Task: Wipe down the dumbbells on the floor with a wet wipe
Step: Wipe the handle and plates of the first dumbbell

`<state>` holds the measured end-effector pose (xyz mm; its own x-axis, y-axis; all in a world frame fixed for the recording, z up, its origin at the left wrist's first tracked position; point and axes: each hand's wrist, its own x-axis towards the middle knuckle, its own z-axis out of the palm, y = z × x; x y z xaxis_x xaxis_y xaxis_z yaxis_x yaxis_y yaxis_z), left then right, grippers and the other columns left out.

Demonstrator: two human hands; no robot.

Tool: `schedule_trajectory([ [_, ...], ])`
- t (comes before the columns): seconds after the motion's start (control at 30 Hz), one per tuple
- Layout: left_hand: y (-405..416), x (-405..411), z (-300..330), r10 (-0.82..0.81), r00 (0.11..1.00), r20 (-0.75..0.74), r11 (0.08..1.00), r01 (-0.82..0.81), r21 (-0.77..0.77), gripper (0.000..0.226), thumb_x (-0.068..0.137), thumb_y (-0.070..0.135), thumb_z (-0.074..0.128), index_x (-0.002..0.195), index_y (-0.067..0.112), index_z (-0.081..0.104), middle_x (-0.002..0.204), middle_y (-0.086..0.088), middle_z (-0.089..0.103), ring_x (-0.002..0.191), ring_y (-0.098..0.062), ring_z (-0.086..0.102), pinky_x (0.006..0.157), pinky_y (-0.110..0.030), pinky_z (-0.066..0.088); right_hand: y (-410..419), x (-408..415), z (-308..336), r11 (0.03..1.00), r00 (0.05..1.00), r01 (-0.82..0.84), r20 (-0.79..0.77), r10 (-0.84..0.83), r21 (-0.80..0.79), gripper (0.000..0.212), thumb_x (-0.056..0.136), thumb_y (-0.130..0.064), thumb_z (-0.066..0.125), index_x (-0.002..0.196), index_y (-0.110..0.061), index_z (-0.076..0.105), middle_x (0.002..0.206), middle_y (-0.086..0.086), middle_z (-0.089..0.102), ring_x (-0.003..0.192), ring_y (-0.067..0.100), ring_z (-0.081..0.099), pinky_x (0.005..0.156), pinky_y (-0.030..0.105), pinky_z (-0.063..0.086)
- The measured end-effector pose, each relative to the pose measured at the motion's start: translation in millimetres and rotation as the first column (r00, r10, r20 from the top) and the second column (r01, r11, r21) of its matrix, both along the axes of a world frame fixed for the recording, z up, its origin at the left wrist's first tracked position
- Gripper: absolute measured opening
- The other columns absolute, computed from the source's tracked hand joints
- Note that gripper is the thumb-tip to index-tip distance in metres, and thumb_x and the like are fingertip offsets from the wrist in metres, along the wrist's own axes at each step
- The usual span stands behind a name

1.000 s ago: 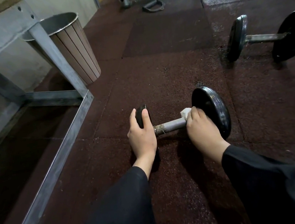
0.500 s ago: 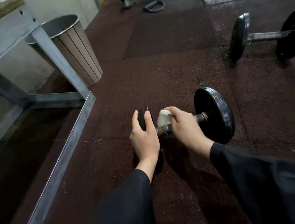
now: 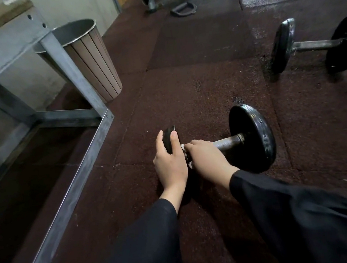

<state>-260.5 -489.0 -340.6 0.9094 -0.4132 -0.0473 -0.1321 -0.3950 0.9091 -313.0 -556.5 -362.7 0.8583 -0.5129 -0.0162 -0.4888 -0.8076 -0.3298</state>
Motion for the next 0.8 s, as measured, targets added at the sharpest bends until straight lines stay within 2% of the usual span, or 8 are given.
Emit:
schedule_trajectory([
  [0.2,3,-1,-2,0.004,0.999,0.034,1.0,-0.003,-0.005,0.047,0.096,0.036,0.044,0.139,0.017,0.044,0.139,-0.004,0.052,0.13,-0.019,0.045,0.091,-0.012,0.026,17,-16,-1,0.998,0.988,0.019,0.151,-0.028,0.055,0.034,0.084,0.001,0.045,0.113,-0.005,0.06,0.117,0.01,0.058,0.114,0.028,0.048,0.096,0.03,0.034],
  [0.3,4,-3,-3,0.001,0.999,0.032,1.0,-0.001,-0.004,0.047,0.096,0.036,0.044,0.139,0.017,0.043,0.14,-0.004,0.052,0.131,-0.019,0.044,0.084,-0.007,0.024,12,-9,-5,0.993,0.99,0.047,0.13,-0.06,0.107,0.03,0.084,0.001,0.044,0.108,-0.007,0.06,0.114,0.007,0.061,0.111,0.027,0.051,0.095,0.033,0.038],
  [0.37,3,-4,-2,-0.001,1.0,0.027,1.0,0.001,-0.004,0.047,0.096,0.037,0.043,0.139,0.018,0.043,0.14,-0.003,0.051,0.131,-0.018,0.044,0.08,-0.004,0.021,8,-7,-10,0.996,0.987,0.037,0.152,-0.05,0.086,0.031,0.082,0.002,0.044,0.107,-0.008,0.06,0.116,0.006,0.061,0.11,0.028,0.052,0.099,0.034,0.036],
  [0.43,2,-3,-2,0.001,1.0,0.025,1.0,-0.001,-0.004,0.047,0.096,0.037,0.043,0.139,0.017,0.043,0.14,-0.003,0.051,0.131,-0.018,0.043,0.079,-0.003,0.021,11,-13,-14,0.999,0.974,0.012,0.224,-0.019,0.03,0.037,0.078,0.0,0.042,0.108,-0.006,0.063,0.115,0.009,0.063,0.11,0.03,0.055,0.102,0.034,0.034],
  [0.47,2,-3,-1,0.001,1.0,0.024,1.0,-0.001,-0.005,0.047,0.096,0.036,0.043,0.139,0.017,0.043,0.14,-0.003,0.051,0.131,-0.018,0.043,0.08,-0.003,0.021,14,-19,-19,1.0,0.963,0.002,0.268,0.005,-0.023,0.041,0.075,-0.003,0.04,0.107,-0.004,0.066,0.113,0.011,0.066,0.108,0.032,0.059,0.103,0.035,0.039],
  [0.53,1,-2,-2,0.002,1.0,0.029,1.0,-0.002,-0.002,0.047,0.096,0.036,0.043,0.139,0.016,0.043,0.14,-0.003,0.051,0.131,-0.018,0.043,0.08,-0.003,0.021,17,-33,-32,0.989,0.947,-0.009,0.317,0.056,-0.148,0.051,0.07,-0.008,0.034,0.108,-0.001,0.068,0.113,0.014,0.068,0.106,0.033,0.064,0.094,0.041,0.045],
  [0.6,1,-2,-2,0.008,0.999,0.031,1.0,-0.008,-0.001,0.047,0.096,0.037,0.043,0.139,0.017,0.044,0.14,-0.003,0.052,0.131,-0.018,0.044,0.081,-0.004,0.022,18,-42,-45,0.976,0.95,-0.053,0.291,0.115,-0.211,0.051,0.073,-0.006,0.034,0.113,0.0,0.066,0.119,0.014,0.065,0.11,0.033,0.062,0.089,0.043,0.048],
  [0.8,1,-1,-1,0.009,1.0,0.014,1.0,-0.009,-0.001,0.047,0.096,0.038,0.043,0.139,0.017,0.044,0.14,-0.002,0.051,0.131,-0.017,0.044,0.081,-0.004,0.022,16,-46,-57,0.951,0.941,-0.124,0.27,0.204,-0.284,0.045,0.082,-0.007,0.038,0.12,-0.002,0.062,0.129,0.01,0.059,0.121,0.029,0.054,0.101,0.035,0.04],
])
